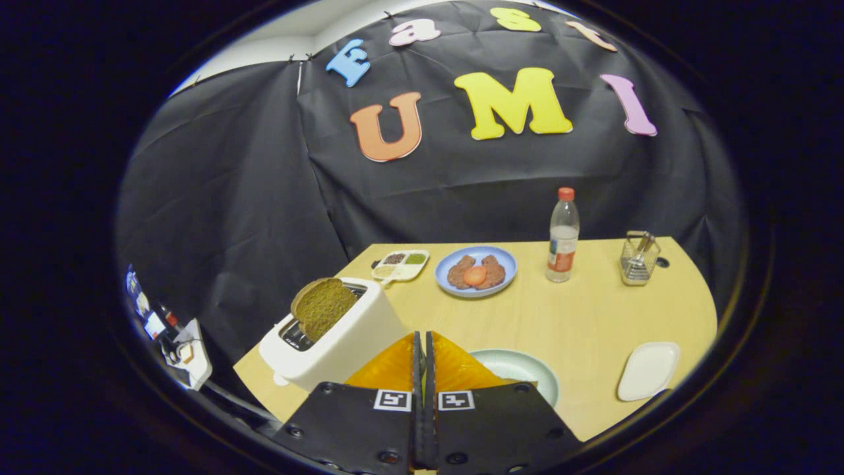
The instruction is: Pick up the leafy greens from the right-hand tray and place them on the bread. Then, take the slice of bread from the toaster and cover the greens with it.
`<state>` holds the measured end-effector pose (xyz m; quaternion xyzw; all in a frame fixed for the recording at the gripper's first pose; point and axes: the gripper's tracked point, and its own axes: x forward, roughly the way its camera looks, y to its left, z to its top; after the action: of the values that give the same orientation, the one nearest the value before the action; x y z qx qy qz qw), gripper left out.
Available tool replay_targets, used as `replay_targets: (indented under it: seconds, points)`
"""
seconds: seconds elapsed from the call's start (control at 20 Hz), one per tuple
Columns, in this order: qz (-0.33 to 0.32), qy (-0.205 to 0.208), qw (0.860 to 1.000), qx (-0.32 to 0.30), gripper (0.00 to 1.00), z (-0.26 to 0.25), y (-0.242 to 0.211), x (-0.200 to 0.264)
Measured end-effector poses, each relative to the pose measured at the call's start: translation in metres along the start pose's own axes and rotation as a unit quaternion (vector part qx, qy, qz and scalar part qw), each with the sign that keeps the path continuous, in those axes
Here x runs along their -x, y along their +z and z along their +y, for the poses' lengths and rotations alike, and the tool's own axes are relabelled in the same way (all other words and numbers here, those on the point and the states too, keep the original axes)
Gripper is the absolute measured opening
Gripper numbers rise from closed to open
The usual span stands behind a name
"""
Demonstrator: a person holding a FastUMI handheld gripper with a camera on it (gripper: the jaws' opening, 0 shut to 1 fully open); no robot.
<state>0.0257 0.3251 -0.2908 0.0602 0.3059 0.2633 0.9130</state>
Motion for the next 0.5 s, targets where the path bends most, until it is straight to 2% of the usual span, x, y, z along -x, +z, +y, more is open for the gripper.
replay_targets:
  seconds: [0.2, 0.5]
  points:
    - [0.023, -0.028, 0.999, -0.028, 0.00, -0.018, -0.022, -0.022]
    - [0.024, -0.074, 0.997, -0.010, 0.00, -0.065, -0.027, -0.040]
